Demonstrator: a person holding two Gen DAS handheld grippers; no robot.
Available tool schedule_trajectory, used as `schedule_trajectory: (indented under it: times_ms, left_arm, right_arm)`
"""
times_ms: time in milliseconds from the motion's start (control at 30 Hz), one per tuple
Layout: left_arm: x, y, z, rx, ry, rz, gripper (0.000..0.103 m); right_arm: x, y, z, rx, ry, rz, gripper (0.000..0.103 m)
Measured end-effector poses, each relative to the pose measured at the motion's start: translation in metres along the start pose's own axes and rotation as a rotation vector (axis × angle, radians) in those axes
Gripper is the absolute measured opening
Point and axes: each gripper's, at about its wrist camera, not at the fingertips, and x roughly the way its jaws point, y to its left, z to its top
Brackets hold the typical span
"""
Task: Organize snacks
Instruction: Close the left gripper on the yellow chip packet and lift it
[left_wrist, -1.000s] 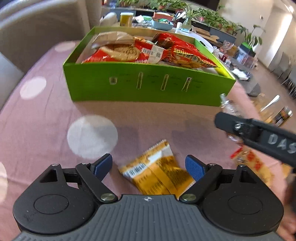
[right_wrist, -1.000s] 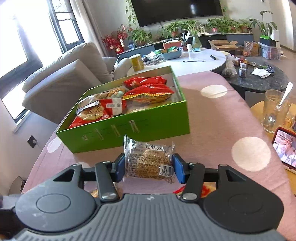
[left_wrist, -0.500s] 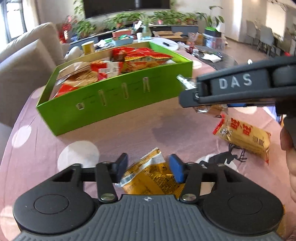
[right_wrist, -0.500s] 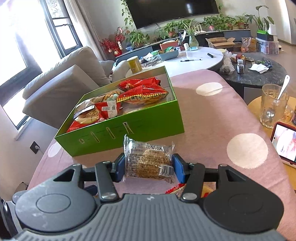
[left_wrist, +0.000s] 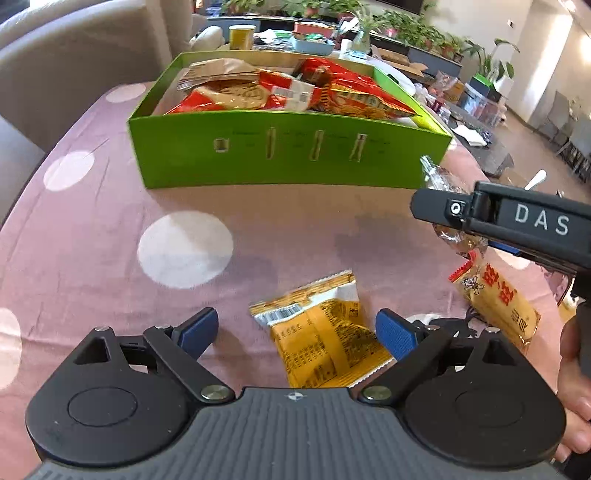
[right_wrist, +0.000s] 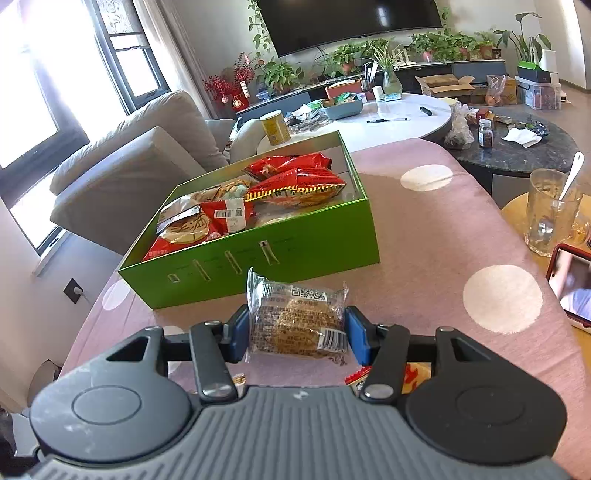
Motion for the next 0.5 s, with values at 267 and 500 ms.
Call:
schedule_trajectory:
  times_ms: [267,500]
  left_arm:
    - [0.003,-0.019,-0.013,0.211,-0.072,0.01,0.074]
    - [-0.009,-0.012,-0.018,0.253,-0.112,-0.025,0.062]
  right_arm:
    - [0.001,-0.003,-0.001,0.011,0.002,0.0,0.065]
    - [-0.001,-0.003,-0.001,0.01,-0.006,0.002,0.065]
